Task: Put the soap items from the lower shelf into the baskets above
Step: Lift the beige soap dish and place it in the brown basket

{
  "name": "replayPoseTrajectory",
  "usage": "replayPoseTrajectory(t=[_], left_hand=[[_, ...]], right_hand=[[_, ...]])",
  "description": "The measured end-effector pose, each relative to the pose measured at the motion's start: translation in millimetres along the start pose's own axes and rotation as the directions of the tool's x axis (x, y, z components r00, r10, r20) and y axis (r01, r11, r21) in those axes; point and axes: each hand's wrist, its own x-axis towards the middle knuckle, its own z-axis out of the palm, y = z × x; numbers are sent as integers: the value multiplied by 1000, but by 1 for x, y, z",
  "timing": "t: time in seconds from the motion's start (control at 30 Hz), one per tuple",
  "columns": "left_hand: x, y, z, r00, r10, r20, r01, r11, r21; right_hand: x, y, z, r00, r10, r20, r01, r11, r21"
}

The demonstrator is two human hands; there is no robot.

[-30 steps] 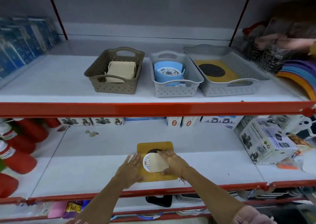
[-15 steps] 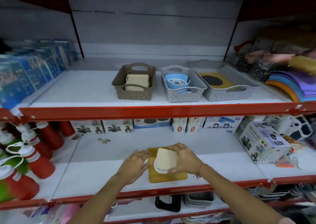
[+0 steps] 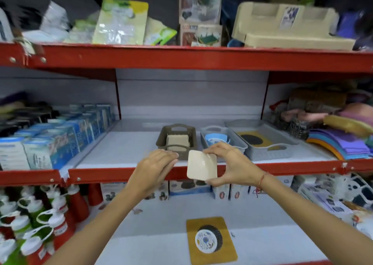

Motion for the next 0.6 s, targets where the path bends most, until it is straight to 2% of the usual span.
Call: replayPoseTrajectory(t=[0.07,0.17,0.23,0.3,0.37,0.43,0.5,0.6], left_hand=[[15,-14,-6,997,-69,24,68,996,53],[34,-35,-3,954,-219,205,190,970,153],[43,-48,4,875,-300,379,243,951,192],[51,-63,11,757,-379,532,285,924,253],[57,-77,15,663,-405,630,313,914,258],[62,-78,12,606,-400,687,336,912,235],[68,-76,8,578,-394,715,365,908,205],[74,-73,3,586,-377,717,347,917,199]], right_hand=[[23,1,-10,999,8,-38,-8,1000,-1],[63,5,-17,999,10,-36,-10,1000,0],[90,9,-17,1000,19,-2,-19,1000,-3],[119,15,-11,996,51,69,-53,998,23],[144,21,-3,984,84,159,-94,994,57],[161,26,4,967,91,240,-109,992,63],[177,32,11,947,78,313,-104,992,68],[193,37,21,924,68,376,-106,991,81]])
